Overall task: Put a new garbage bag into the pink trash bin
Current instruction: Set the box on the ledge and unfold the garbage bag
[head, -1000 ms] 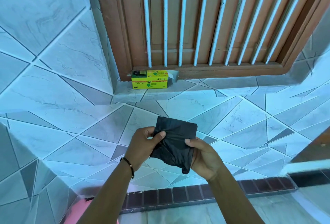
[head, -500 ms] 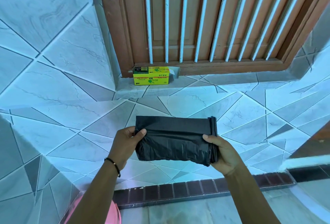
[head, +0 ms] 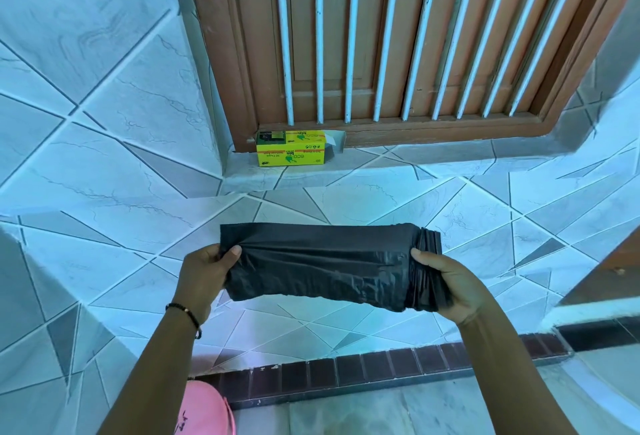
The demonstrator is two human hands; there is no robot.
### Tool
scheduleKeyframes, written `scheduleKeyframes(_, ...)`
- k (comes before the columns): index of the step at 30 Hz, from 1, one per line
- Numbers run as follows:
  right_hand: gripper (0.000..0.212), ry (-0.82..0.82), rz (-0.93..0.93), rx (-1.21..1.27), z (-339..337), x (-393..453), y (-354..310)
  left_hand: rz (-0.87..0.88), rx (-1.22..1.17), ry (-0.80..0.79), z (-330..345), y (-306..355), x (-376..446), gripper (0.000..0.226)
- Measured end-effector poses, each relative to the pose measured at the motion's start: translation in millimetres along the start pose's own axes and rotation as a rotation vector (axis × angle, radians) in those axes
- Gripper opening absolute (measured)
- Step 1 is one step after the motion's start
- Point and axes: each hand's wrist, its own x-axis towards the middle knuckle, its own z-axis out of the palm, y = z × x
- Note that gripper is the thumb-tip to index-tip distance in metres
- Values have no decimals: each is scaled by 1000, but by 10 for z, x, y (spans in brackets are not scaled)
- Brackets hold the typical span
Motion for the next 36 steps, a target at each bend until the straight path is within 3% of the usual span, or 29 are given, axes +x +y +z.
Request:
scheduleKeyframes(2, 68, 52, 21, -39, -31, 0, -35, -10, 15, 54, -93, -43, 63, 18)
scheduleKeyframes(6, 28, 228, -25, -73, -153, 13, -92, -41, -57, 205, -265, -100, 160, 16)
scheduleKeyframes(12, 16, 420, -71, -97, -312, 13, -141, -41, 49, 354, -396, -197, 223, 17)
scheduleKeyframes(17, 20, 500, -116, -157, -260, 52, -93, -6, 82, 389, -314, -232, 247, 20)
scheduleKeyframes(22, 22, 465, -103, -302, -106, 116, -80, 172, 234, 415, -56, -36, 230, 33)
scheduleKeyframes(25, 21, 530, -140, -391, -151, 180, -98, 232, 338, 478, -86, 51, 288, 32)
scheduleKeyframes(31, 16, 608, -142, -506, -371, 224, -139, 161, 447, 544, -371, 22, 396, 35)
scheduleKeyframes(36, 12, 675, -156, -412, -496, 316, -94, 36, 481, 559, -449, -183, 481, 38)
